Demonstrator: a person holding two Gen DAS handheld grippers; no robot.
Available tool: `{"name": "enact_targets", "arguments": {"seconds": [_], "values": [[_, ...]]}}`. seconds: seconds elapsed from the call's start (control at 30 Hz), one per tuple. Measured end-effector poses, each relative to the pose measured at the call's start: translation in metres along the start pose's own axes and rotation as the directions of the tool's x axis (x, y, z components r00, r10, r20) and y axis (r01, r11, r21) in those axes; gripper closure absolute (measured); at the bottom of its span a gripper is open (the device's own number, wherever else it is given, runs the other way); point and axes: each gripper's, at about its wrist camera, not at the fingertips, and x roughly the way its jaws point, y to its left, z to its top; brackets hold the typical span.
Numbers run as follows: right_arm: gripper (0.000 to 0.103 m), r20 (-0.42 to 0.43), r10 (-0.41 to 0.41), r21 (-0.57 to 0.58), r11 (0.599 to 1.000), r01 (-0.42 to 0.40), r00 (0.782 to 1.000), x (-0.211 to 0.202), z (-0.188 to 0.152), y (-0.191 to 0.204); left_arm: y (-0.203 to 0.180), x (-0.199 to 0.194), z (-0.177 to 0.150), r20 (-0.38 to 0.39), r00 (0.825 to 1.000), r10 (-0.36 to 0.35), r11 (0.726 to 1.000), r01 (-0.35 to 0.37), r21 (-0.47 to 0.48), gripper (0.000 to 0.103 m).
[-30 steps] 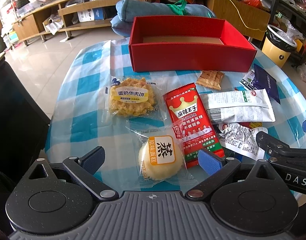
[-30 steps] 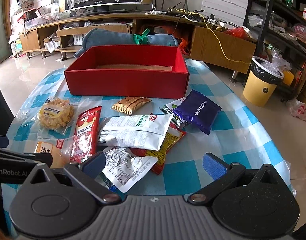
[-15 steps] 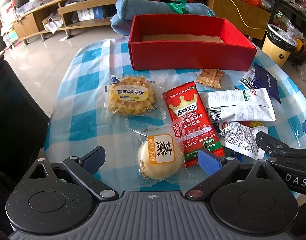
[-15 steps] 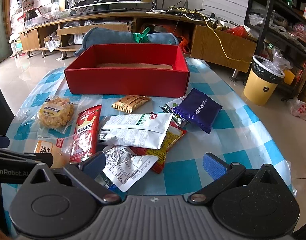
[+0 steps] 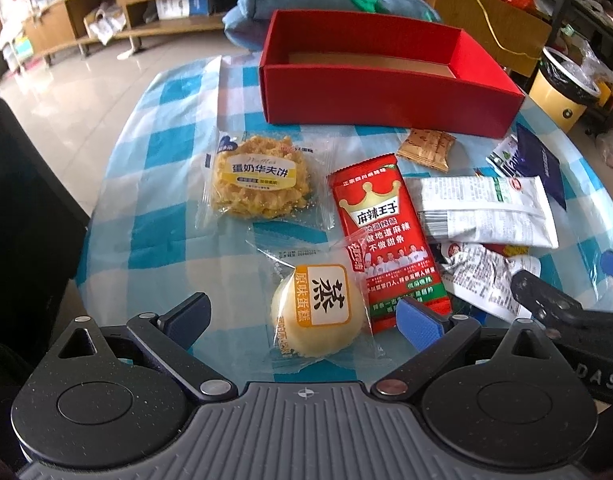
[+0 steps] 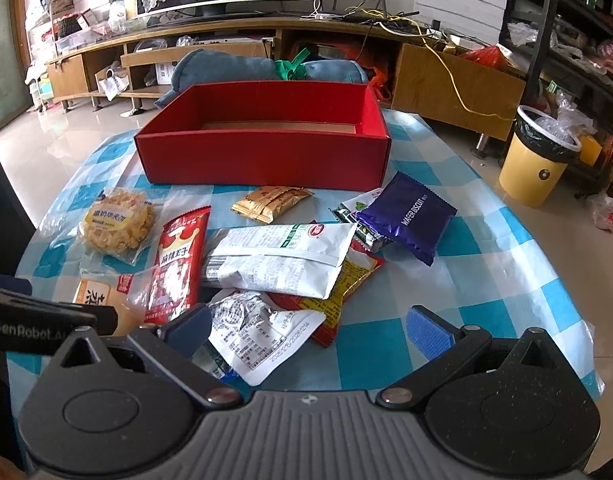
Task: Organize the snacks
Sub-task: 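Lower the left tool onto the wrapped bun while the right tool approaches the red spicy-strip packet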
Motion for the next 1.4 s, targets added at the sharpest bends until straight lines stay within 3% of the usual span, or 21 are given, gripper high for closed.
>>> {"name": "enact_targets", "arguments": {"seconds": [0.3,0.6,0.67,0.73,0.9,1.0,1.2,1.27,1.4], "values": [[0.004,0.007,0.048,0.053,0.997,-0.048,0.999,0.001,0.012,-0.015,0.015,0.025,0.007,-0.096,0.995,0.02,0.993,-0.03,-0.112,0.003],[0.004,0.001,0.061,0.082,0.995,-0.061,0.998,0.006,0.022,-0.024,-0.005,0.049,0.012,-0.126,0.99,0.058,0.996,-0.065,-0.053,0.007],[0.004,-0.015,0.064,0.08,0.995,-0.062,0.998,0.01,0.022,-0.022,0.002,0.055,0.009,-0.137,0.989,0.052,0.996,-0.062,-0.07,0.004],[0.005,-0.029,0.072,0.06,0.996,-0.07,0.997,0.013,0.022,-0.017,0.013,0.058,0.007,-0.149,0.988,0.04,0.993,-0.056,-0.105,0.009],[0.012,-0.033,0.088,-0.002,0.996,-0.088,0.996,0.016,0.027,0.002,0.024,0.057,0.004,-0.137,0.99,0.044,0.993,-0.058,-0.101,0.02],[0.02,-0.047,0.124,-0.05,0.991,-0.126,0.991,0.02,0.03,0.021,0.032,0.051,0.004,-0.126,0.991,0.032,0.992,-0.047,-0.118,0.033],[0.036,-0.127,0.221,-0.046,0.973,-0.228,0.967,0.041,0.043,0.055,0.048,0.048,-0.001,-0.136,0.991,0.01,0.99,-0.029,-0.14,0.035],[0.048,-0.166,0.251,-0.024,0.966,-0.258,0.954,0.051,0.043,0.065,0.05,0.048,-0.002,-0.136,0.991,0.001,0.991,-0.019,-0.135,0.034],[0.054,-0.245,0.253,-0.011,0.965,-0.264,0.936,0.075,0.042,0.084,0.057,0.048,-0.005,-0.13,0.991,-0.014,0.991,-0.004,-0.137,0.03]]}}
